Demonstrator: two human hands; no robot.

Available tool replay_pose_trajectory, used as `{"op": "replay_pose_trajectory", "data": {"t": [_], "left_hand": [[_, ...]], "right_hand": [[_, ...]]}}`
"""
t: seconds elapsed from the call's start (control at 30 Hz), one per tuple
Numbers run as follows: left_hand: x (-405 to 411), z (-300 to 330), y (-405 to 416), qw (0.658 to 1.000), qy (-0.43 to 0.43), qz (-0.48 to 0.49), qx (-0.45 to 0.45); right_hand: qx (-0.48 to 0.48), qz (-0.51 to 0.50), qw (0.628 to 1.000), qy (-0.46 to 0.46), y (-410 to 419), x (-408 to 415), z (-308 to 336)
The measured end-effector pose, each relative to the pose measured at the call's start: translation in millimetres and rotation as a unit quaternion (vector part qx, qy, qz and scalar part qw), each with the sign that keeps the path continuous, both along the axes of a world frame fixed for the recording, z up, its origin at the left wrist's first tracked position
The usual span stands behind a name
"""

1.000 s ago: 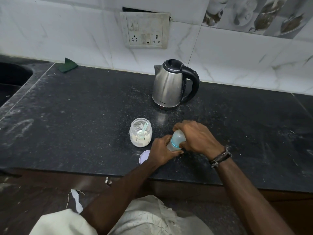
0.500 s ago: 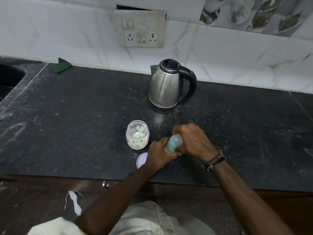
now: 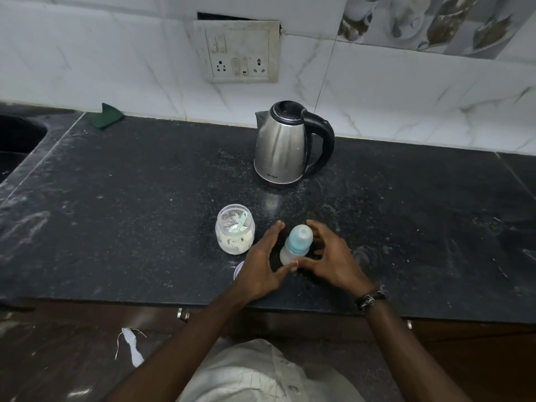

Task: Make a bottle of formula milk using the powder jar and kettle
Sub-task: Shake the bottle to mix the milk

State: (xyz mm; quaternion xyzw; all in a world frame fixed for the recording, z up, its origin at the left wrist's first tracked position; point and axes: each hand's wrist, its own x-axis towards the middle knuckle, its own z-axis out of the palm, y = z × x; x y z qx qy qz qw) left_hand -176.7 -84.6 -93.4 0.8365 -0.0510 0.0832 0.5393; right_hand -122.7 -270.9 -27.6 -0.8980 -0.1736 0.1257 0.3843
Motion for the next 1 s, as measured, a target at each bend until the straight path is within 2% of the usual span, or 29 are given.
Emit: {"op": "replay_pose_trajectory", "data": {"t": [0.1, 0.2, 0.27, 0.4, 0.47, 0.57, 0.67, 0.7, 0.87, 0.93, 1.0], "left_hand": [[-31, 8, 9, 0.995, -0.097, 0.030, 0.017], [-55, 9, 20, 0.965, -0.187, 0.172, 0.069], [-59, 5, 34, 0.940, -0.203, 0.259, 0.085], [-45, 2, 77, 0.922, -0.146, 0.358, -0.003], [-35, -1, 96, 0.916, -0.101, 0.387, -0.042], [-25, -16, 118, 0.911, -0.028, 0.412, -0.007], [-20, -32, 126, 0.909, 0.025, 0.410, 0.065], [-20, -35, 126, 0.909, 0.033, 0.407, 0.087], [-18, -40, 130, 0.913, 0.022, 0.386, 0.130], [-18, -41, 130, 0.911, 0.023, 0.387, 0.138], [-17, -42, 130, 0.911, 0.025, 0.386, 0.142]], "right_hand": [[0.020, 0.002, 1.000, 0.011, 1, -1, -9], [0.025, -0.012, 0.999, 0.021, 7, -5, -20], [0.030, -0.020, 0.999, 0.009, 11, -7, -25], [-0.034, -0.014, 0.997, -0.070, 13, -7, -23], [-0.049, -0.044, 0.992, -0.105, 9, -5, -22], [0.017, -0.096, 0.994, -0.057, 12, -2, -11], [0.060, -0.144, 0.987, -0.026, 12, 5, -2], [0.048, -0.146, 0.988, -0.021, 11, 7, 3], [0.049, -0.089, 0.993, -0.064, 6, 9, 12], [0.072, -0.102, 0.992, -0.021, 7, 12, 15], [0.072, -0.074, 0.995, -0.006, 8, 11, 19]]}}
